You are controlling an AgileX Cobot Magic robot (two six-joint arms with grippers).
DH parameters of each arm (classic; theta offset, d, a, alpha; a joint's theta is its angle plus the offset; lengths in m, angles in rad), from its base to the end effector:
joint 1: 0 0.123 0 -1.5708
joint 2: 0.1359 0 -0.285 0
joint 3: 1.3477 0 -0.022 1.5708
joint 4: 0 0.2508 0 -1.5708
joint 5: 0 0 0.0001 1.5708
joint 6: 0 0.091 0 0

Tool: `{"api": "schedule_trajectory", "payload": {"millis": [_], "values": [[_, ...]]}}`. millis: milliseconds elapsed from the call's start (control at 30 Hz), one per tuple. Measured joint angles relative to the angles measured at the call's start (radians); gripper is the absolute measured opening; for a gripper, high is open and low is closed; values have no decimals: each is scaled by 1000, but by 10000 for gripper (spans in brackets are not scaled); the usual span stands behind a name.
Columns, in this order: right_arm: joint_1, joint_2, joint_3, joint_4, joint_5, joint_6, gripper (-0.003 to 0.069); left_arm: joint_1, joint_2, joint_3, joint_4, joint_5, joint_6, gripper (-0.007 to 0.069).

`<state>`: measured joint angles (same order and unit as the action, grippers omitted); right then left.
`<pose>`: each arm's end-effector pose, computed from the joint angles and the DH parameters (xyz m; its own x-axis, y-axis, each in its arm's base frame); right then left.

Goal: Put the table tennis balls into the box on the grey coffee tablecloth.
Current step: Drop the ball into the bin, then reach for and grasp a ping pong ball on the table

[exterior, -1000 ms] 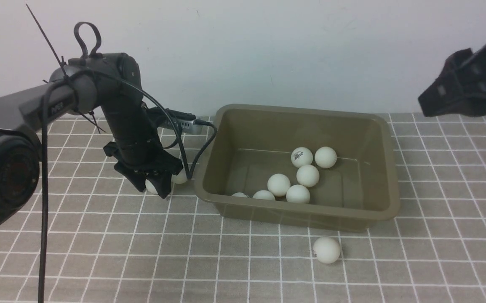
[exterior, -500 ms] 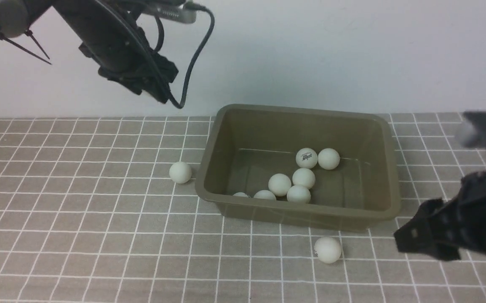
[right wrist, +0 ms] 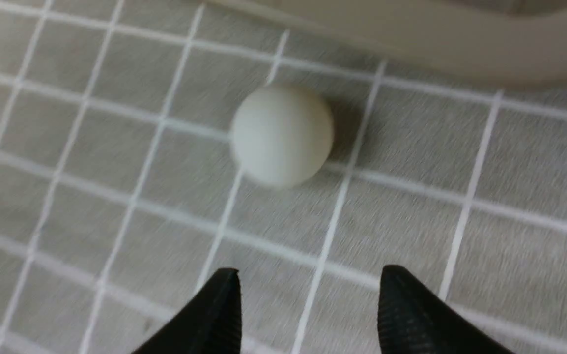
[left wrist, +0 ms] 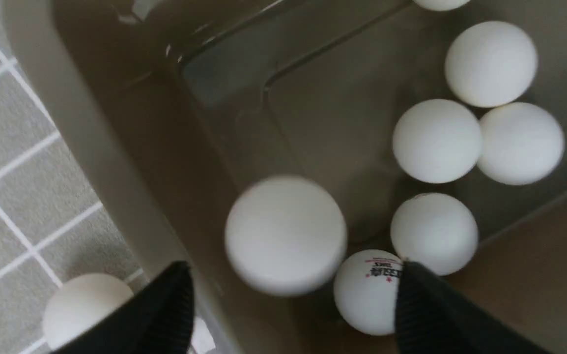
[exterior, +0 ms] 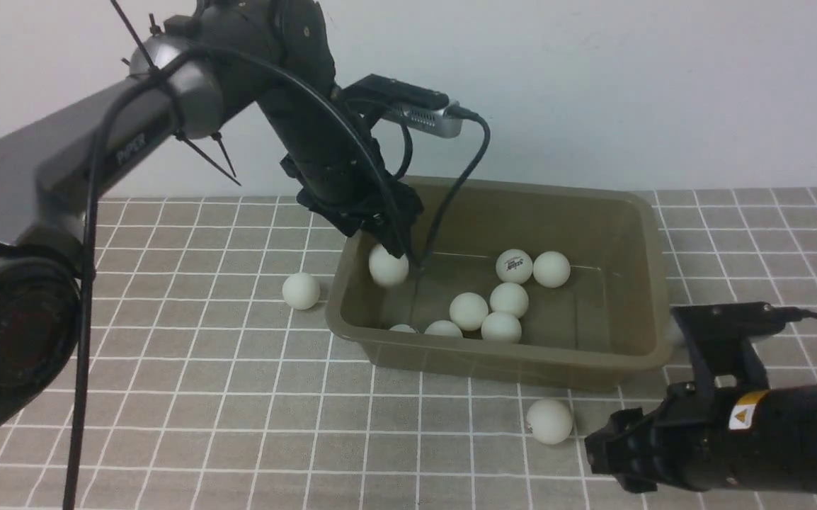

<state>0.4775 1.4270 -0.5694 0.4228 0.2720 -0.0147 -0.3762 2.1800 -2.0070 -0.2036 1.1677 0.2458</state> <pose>0.2088 0.1194 0.1720 -0.8937 -0.0326 -0.4476 -0.1785 0.9409 0.2879 0.4341 -0.1897 0.2481 -0.8011 0.4899 -0.3438 0.5553 0.8227 -0.1215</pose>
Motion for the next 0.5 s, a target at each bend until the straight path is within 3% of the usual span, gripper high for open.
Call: {"api": "schedule_trajectory", "payload": {"millis": [100, 167, 333, 500], "values": [[-7, 45, -1, 0, -78, 0, 349, 0, 0, 0, 62, 0, -55, 591], [-28, 70, -14, 0, -133, 0, 349, 0, -3, 0, 179, 3, -120, 591], [-55, 87, -79, 0, -124, -14, 349, 14, -3, 0, 293, 27, -196, 531], [-58, 88, -141, 0, -25, -50, 349, 62, -4, 0, 273, 39, -214, 419]]}}
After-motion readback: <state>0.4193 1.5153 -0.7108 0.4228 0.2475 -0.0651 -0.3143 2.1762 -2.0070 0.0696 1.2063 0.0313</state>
